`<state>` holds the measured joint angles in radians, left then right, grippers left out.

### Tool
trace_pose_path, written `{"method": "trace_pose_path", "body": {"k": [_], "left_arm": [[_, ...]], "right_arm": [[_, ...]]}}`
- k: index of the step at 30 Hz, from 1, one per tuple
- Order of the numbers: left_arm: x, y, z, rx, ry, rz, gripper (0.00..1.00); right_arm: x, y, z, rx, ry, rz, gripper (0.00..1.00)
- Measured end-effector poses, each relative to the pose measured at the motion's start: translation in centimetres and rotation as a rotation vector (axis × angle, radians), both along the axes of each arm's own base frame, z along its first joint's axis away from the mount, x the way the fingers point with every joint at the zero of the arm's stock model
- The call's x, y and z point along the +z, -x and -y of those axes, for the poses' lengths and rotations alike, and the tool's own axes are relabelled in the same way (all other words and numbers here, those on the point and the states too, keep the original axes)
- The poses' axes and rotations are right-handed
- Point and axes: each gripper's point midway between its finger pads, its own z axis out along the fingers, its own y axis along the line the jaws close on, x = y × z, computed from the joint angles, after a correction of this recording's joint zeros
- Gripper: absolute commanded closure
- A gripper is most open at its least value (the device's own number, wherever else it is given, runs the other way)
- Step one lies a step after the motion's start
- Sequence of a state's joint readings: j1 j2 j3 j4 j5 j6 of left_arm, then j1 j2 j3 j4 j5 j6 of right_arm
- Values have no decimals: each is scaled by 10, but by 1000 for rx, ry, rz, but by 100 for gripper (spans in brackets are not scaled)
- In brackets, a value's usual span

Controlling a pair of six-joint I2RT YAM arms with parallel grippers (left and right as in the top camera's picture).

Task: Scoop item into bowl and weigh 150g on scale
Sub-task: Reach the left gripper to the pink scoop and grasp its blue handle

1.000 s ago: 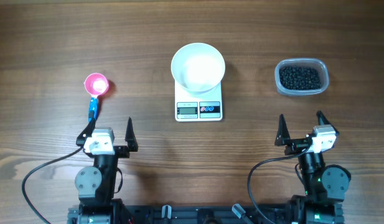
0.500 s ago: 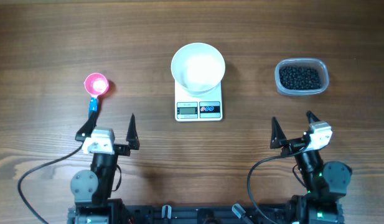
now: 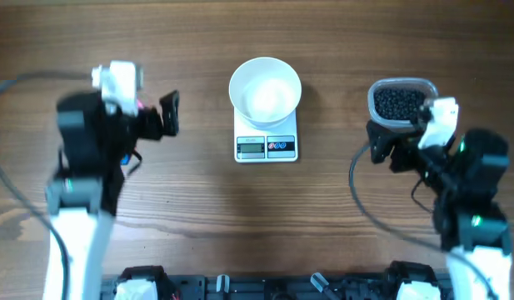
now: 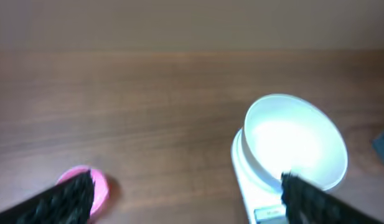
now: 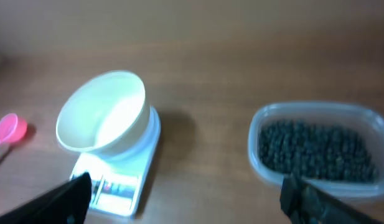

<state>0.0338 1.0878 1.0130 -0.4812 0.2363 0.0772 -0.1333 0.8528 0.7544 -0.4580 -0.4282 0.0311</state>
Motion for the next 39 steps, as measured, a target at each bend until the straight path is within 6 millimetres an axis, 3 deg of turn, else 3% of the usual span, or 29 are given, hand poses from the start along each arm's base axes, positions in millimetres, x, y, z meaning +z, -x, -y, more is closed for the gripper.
{"method": "trace_pose_path", "body": {"k": [2,4,7,10,13,14,19,21,24,33,39], "left_arm": [[4,-31,0,-11,10,-49,0],[-2,-50,2,-27,20,-80,0],[-29,-74,5,-45,31,-124,0],[-63,-88,-9,-3,20,-192,0],[-97,-93,-53,103,27,-272,2],[-111,-92,-83,174,30,-304,3],[-149,-83,-156,329,62,-377,16],[-172,-78,-172,363,80,-430,19],[-200,-73,-176,352,82,-492,28],[-245,-71,-165,281,105,-574,51],[-257,-80,-158,256,105,-567,59]], "right_arm": [[6,-13,2,10,2,-76,0],[9,-23,3,16,6,-102,0],[8,-39,3,11,-31,-126,0],[-3,-44,-4,29,-88,-173,0],[-13,-49,-10,53,-132,-209,0],[-14,-49,-11,58,-137,-212,1],[-14,-48,-12,65,-147,-215,0],[-14,-48,-13,66,-149,-215,0],[-14,-48,-13,66,-151,-216,0],[-14,-48,-13,66,-152,-217,6],[-14,-48,-13,62,-158,-221,10]]}}
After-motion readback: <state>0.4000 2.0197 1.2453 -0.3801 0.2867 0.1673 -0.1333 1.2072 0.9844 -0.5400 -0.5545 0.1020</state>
